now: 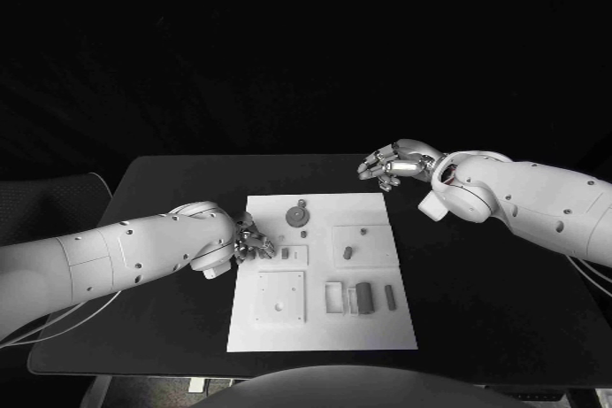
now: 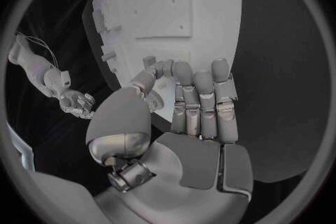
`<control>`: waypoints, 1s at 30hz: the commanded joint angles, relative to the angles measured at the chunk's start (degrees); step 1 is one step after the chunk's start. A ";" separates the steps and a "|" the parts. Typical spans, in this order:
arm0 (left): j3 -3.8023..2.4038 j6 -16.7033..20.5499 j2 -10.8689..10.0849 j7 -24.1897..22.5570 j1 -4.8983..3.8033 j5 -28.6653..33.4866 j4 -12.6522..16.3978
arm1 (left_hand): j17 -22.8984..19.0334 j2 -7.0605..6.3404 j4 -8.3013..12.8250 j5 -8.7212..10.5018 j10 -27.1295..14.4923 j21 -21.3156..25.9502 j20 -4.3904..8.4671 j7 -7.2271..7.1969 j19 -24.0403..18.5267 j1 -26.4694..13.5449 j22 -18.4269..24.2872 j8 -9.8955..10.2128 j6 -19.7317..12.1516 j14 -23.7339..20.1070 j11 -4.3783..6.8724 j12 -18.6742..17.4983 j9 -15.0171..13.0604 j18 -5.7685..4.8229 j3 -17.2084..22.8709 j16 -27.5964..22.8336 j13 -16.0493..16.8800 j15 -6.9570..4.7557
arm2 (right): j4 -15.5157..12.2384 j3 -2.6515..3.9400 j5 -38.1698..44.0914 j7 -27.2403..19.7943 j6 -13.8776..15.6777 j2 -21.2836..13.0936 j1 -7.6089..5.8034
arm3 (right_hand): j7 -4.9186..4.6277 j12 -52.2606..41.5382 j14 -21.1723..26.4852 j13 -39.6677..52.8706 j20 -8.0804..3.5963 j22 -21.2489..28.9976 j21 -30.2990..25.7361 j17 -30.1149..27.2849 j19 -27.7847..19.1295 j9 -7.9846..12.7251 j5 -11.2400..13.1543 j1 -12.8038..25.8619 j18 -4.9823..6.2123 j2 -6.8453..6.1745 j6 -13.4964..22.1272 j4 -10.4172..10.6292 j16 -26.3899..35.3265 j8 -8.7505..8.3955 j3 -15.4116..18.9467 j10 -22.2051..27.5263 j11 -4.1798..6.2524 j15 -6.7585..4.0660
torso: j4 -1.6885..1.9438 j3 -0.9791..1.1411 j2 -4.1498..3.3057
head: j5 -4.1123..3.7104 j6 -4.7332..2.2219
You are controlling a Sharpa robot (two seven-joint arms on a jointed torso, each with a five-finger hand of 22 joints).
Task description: Assemble the parts on the task board
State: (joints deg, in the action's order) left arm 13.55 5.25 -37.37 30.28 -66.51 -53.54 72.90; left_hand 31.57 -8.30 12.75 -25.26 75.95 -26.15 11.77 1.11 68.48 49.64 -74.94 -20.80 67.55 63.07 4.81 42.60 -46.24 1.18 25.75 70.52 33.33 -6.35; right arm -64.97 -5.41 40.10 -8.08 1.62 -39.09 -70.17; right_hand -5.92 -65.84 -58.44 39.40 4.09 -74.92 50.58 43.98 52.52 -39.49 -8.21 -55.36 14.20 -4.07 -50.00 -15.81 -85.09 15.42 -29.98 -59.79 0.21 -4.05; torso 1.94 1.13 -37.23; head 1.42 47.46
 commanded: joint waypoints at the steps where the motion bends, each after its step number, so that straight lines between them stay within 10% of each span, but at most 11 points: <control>1: -0.01 -0.75 0.03 -0.37 0.00 0.30 0.21 | 0.00 0.49 0.37 -0.46 -0.03 -0.25 0.21 -0.17 0.06 0.02 -1.08 0.39 0.39 0.07 0.15 0.18 -0.08 0.82 -0.01 0.32 -0.01 -0.14 | 0.01 0.01 0.02 -0.33 -0.89 0.04 0.04 | -2.19 -0.36 0.52 -0.05 0.12 -0.85 -0.21 -0.06 0.37 0.09 0.05 0.37 0.80 0.03 -2.66 0.22 0.26 -0.28 -0.04 9.70 -2.16 0.06 | 0.01 -0.01 0.00 | 0.01 0.02; 10: -0.02 0.31 0.00 -0.45 0.00 1.95 0.18 | 0.02 2.48 1.96 -2.62 0.07 -0.39 0.22 -0.22 0.17 0.79 -1.10 0.38 0.54 0.16 0.19 0.29 -0.16 0.83 0.63 0.38 0.03 -0.14 | 0.03 0.01 0.02 -0.32 -0.94 0.10 0.06 | -2.19 -0.36 0.52 -0.06 0.12 -0.85 -0.21 -0.06 0.37 0.09 0.05 0.37 0.80 0.03 -2.67 0.22 0.25 -0.29 -0.05 9.70 -2.16 0.07 | -0.03 0.04 -0.01 | 0.09 0.01; 12: -0.02 0.16 0.03 -0.41 0.00 2.33 0.11 | -0.05 1.61 0.20 1.94 0.18 -0.26 0.16 -0.27 0.39 2.11 -0.90 0.46 0.70 0.31 0.23 0.27 -0.09 0.79 4.86 0.31 -0.02 -0.15 | 0.02 0.01 0.02 -0.31 -0.95 0.09 0.06 | -2.19 -0.36 0.52 -0.06 0.12 -0.85 -0.21 -0.06 0.37 0.09 0.05 0.37 0.80 0.03 -2.67 0.22 0.25 -0.29 -0.05 9.70 -2.16 0.07 | -0.03 0.04 -0.01 | 0.09 0.01; 30: -0.02 -2.36 1.12 1.02 -0.05 2.92 -1.16 | 0.15 4.11 2.65 0.71 0.58 -1.09 0.23 -0.38 0.68 5.74 -1.26 0.16 1.07 0.72 0.34 0.66 -0.43 0.81 8.36 0.69 0.14 -0.12 | 0.03 0.01 0.02 -0.30 -0.95 0.11 0.06 | -2.19 -0.38 0.52 -0.08 0.12 -0.86 -0.21 -0.07 0.37 0.09 0.06 0.40 0.80 0.05 -2.67 0.23 0.25 -0.30 -0.04 9.71 -2.17 0.07 | -0.06 0.06 -0.03 | 0.18 -0.02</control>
State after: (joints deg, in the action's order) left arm 13.47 4.66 -36.54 30.53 -66.63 -51.15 71.89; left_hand 31.63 -7.10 12.99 -24.20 76.39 -27.00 11.97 0.71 68.71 52.07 -74.92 -20.36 68.36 63.38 4.80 42.99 -46.62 0.87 32.15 71.01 33.38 -6.44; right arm -64.91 -5.41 40.10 -8.06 1.53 -39.01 -70.14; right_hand -5.85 -65.84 -58.32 39.41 4.09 -74.92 50.58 43.99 52.52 -39.49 -8.21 -55.36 14.20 -4.07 -50.07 -15.81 -85.09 15.42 -29.97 -59.79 0.21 -4.18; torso 1.89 1.19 -37.24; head 1.59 47.40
